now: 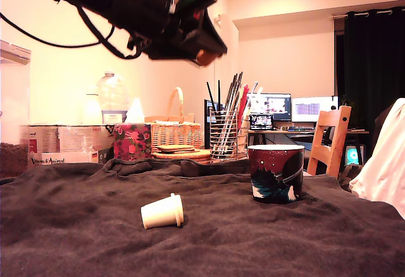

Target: Pick up the coffee capsules on the table and drop them inside the coffee cup

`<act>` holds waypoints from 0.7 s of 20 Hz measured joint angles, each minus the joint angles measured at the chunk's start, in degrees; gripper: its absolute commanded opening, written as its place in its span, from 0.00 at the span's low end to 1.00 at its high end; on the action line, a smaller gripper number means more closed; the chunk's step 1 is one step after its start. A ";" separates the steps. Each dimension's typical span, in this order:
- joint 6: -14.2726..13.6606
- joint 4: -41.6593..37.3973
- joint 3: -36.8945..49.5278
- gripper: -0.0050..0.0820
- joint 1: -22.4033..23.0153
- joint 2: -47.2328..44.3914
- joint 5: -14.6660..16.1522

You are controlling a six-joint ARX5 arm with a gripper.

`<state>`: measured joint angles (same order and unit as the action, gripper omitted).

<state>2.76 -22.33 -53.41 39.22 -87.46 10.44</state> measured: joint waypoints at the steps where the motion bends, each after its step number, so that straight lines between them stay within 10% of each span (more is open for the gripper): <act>1: 0.00 -0.61 0.00 0.36 0.00 0.00 -0.07; 14: -0.90 -5.99 -1.73 0.36 0.00 -2.27 0.04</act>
<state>1.87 -28.32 -55.13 39.22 -89.73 10.48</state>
